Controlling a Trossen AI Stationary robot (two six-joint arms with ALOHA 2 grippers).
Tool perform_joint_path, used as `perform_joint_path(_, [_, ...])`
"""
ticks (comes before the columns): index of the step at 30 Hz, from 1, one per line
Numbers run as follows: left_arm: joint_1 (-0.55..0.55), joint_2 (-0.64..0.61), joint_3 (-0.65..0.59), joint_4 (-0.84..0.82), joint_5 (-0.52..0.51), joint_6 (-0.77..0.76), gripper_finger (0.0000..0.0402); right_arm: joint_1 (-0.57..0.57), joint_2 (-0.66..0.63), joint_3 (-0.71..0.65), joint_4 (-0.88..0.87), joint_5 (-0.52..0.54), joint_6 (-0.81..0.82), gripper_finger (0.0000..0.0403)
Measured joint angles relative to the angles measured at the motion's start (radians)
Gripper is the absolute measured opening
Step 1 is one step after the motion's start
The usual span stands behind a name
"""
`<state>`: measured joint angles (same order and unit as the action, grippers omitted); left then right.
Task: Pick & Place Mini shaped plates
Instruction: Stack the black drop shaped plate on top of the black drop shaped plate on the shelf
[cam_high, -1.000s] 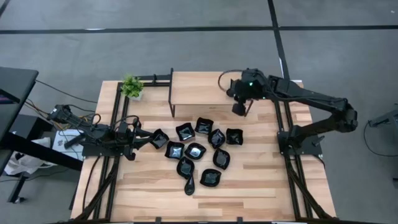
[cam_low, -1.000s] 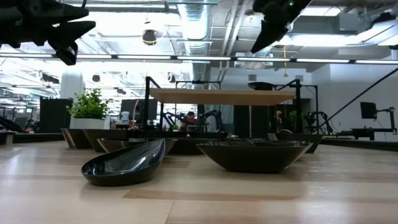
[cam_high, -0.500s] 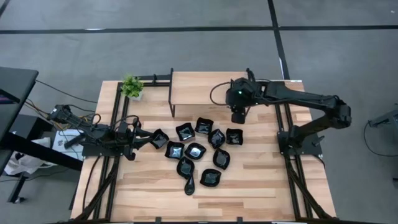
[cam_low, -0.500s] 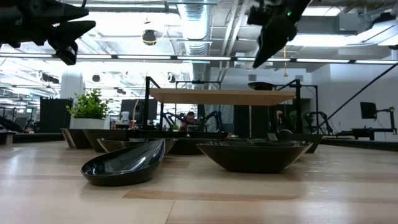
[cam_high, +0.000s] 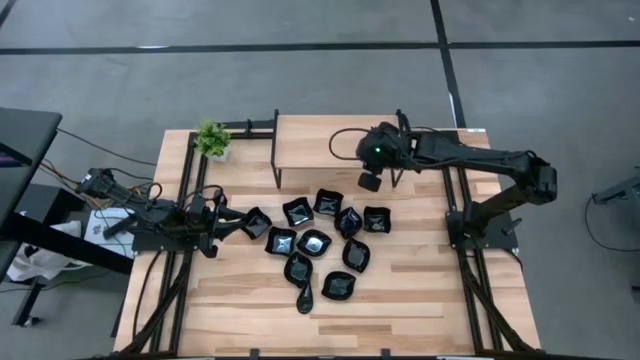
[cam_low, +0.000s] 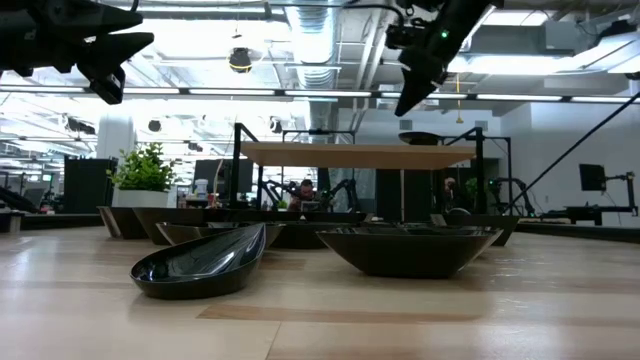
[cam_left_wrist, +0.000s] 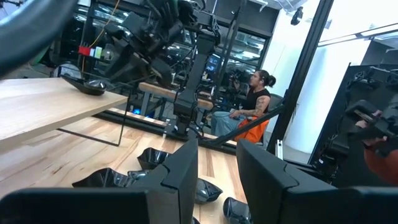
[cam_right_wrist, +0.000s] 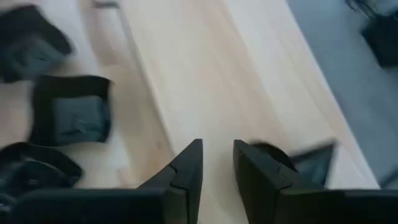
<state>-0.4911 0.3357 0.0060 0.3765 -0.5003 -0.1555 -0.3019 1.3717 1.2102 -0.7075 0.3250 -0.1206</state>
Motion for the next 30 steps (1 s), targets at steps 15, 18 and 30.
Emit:
perform_joint_path(15, [0.0,0.0,0.0,0.006,0.0,0.0,0.0112,0.039,0.011,0.0,-0.077,0.053,-0.15,0.0076])
perform_joint_path(18, [0.0,0.0,0.0,0.007,0.0,0.0,0.0112,0.038,0.027,0.0,-0.096,0.089,-0.172,0.0076])
perform_joint_path(30, [0.0,0.0,0.0,0.014,0.0,0.0,0.0112,0.038,0.082,-0.001,-0.074,0.13,-0.23,0.0076])
